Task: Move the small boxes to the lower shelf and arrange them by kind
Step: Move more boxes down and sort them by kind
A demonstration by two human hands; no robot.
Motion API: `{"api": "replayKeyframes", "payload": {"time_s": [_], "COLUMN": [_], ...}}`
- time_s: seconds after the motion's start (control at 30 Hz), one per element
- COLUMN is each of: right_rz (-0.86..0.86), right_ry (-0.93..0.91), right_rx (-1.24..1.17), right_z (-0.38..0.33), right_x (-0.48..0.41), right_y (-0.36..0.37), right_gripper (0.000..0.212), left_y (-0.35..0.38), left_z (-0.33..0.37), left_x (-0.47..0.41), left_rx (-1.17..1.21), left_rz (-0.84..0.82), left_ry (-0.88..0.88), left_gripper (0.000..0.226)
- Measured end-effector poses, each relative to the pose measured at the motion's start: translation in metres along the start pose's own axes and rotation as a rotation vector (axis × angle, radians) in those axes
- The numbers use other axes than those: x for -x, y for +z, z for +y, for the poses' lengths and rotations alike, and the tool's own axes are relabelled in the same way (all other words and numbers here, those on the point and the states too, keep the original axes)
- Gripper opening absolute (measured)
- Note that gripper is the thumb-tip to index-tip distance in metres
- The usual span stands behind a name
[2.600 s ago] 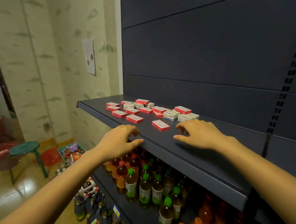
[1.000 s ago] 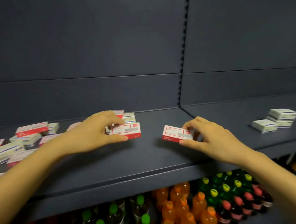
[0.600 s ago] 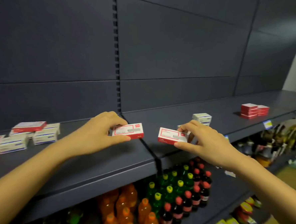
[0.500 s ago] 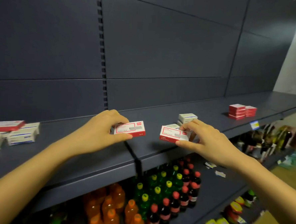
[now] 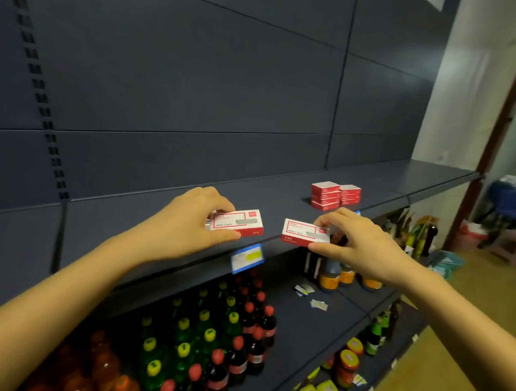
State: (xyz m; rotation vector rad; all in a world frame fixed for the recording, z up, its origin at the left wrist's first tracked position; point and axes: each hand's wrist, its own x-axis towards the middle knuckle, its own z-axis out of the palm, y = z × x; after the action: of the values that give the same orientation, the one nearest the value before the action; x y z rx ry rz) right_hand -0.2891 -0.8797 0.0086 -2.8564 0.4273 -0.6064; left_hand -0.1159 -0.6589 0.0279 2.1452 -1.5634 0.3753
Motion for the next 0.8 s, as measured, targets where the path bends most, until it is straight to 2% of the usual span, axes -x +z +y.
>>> {"api": "replayKeyframes", "payload": {"time_s": [0.2, 0.47, 0.8], "right_rz": [0.003, 0.039, -0.025], "right_ry": [0.074, 0.131, 0.038], "right_rx": [0.068, 0.136, 0.055], "right_z": [0.062, 0.154, 0.243], "right_x": [-0.007, -0.049, -0.123], "right_y": [-0.021, -0.036, -0.04], "right_gripper": [0.044, 0.051, 0.051], "left_y": [0.033, 0.075, 0.124], "left_z": [0.026, 0.037, 0.037], "left_x": [-0.069, -0.171, -0.253], "left_rx": [-0.048, -0.051, -0.053], "left_rz": [-0.071, -0.129, -0.157], "left_ry": [0.067, 0.044, -0.043], "left_gripper": [0.041, 0.043, 0.043]}}
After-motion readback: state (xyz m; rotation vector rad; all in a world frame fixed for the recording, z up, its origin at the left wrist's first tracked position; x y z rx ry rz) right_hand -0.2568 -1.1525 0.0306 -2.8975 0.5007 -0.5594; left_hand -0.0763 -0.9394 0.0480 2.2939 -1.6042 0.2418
